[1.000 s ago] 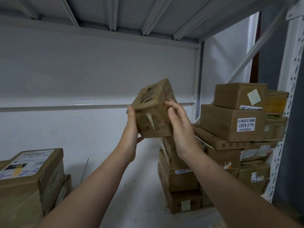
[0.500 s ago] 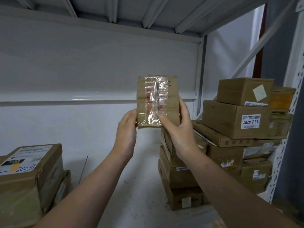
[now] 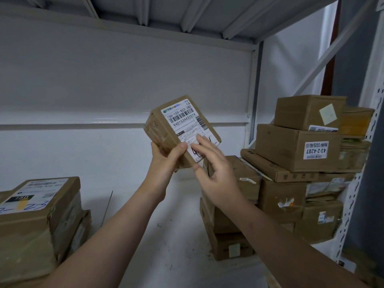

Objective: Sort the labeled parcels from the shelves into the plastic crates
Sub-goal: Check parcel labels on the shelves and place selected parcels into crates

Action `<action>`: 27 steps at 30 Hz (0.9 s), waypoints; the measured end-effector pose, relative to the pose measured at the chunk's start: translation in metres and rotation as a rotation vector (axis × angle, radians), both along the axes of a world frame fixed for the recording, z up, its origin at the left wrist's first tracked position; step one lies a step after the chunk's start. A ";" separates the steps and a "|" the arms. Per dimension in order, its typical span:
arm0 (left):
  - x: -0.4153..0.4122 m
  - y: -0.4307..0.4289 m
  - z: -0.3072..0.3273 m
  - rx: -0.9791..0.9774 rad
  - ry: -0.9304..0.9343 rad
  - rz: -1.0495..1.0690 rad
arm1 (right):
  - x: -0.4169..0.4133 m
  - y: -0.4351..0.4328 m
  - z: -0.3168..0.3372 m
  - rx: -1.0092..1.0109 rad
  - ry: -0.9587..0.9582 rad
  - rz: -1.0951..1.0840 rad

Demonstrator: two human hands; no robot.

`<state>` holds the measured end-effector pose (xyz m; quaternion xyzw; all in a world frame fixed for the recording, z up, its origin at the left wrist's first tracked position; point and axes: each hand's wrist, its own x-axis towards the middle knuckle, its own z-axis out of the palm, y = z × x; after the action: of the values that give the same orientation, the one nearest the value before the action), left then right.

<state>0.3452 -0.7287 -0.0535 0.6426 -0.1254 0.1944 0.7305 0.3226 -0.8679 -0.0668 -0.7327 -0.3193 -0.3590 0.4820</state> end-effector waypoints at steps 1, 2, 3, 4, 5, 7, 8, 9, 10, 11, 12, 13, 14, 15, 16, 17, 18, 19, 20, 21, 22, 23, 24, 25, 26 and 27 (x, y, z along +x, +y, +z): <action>-0.002 0.001 0.000 -0.023 -0.017 -0.008 | -0.001 0.000 0.001 0.034 -0.021 -0.034; -0.003 0.002 0.000 -0.036 -0.032 -0.013 | -0.002 -0.001 0.004 0.077 -0.015 -0.066; -0.003 0.004 -0.001 -0.048 -0.043 -0.012 | -0.002 -0.002 0.006 0.115 0.016 -0.099; -0.004 0.005 -0.002 -0.050 -0.058 -0.003 | -0.001 -0.003 0.010 0.133 0.061 -0.129; -0.005 0.006 -0.003 -0.036 -0.072 0.006 | 0.000 -0.004 0.013 0.135 0.110 -0.139; -0.007 0.009 -0.006 -0.002 -0.102 0.019 | 0.002 -0.007 0.014 0.157 0.176 0.001; -0.008 0.010 -0.008 0.013 -0.123 0.027 | 0.000 -0.008 0.014 0.170 0.197 0.101; -0.009 0.011 -0.008 0.028 -0.140 0.031 | -0.001 -0.007 0.012 0.177 0.200 0.168; -0.008 0.012 -0.009 0.035 -0.156 0.029 | -0.002 -0.006 0.010 0.179 0.186 0.189; -0.009 0.013 -0.009 0.040 -0.165 0.025 | -0.002 -0.005 0.008 0.183 0.165 0.182; -0.009 0.014 -0.008 0.044 -0.174 0.023 | -0.002 -0.004 0.007 0.188 0.146 0.172; -0.009 0.014 -0.007 0.047 -0.181 0.022 | -0.002 -0.002 0.007 0.195 0.139 0.169; -0.009 0.015 -0.007 0.048 -0.193 0.021 | -0.003 -0.001 0.007 0.204 0.142 0.172; -0.009 0.015 -0.005 0.051 -0.203 0.023 | -0.003 -0.001 0.007 0.212 0.143 0.179; -0.010 0.016 -0.004 0.058 -0.211 0.022 | -0.003 0.000 0.008 0.216 0.142 0.184; -0.011 0.017 -0.004 0.064 -0.217 0.023 | -0.004 0.000 0.009 0.219 0.138 0.196; -0.013 0.018 -0.003 0.063 -0.225 0.022 | -0.005 0.001 0.009 0.221 0.133 0.207; -0.015 0.018 -0.003 0.071 -0.224 0.023 | -0.005 0.001 0.009 0.221 0.131 0.220; -0.016 0.019 -0.003 0.074 -0.225 0.026 | -0.005 0.003 0.009 0.218 0.137 0.226; -0.018 0.020 -0.004 0.074 -0.219 0.027 | -0.006 0.004 0.008 0.215 0.144 0.228; -0.021 0.021 -0.005 0.072 -0.213 0.028 | -0.006 0.006 0.007 0.208 0.148 0.219; -0.023 0.023 -0.008 0.074 -0.209 0.041 | -0.006 0.009 0.005 0.203 0.152 0.211; -0.025 0.026 -0.010 0.081 -0.203 0.063 | -0.007 0.012 0.003 0.198 0.158 0.196; -0.029 0.028 -0.013 0.099 -0.191 0.100 | -0.008 0.017 0.000 0.193 0.163 0.182; -0.033 0.032 -0.018 0.108 -0.176 0.158 | -0.011 0.022 -0.003 0.183 0.159 0.175; -0.039 0.036 -0.025 0.100 -0.151 0.221 | -0.014 0.028 -0.008 0.163 0.146 0.175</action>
<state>0.3063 -0.6931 -0.0786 0.6717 -0.1179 0.3150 0.6601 0.3084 -0.8394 -0.0749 -0.6847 -0.3159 -0.2860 0.5912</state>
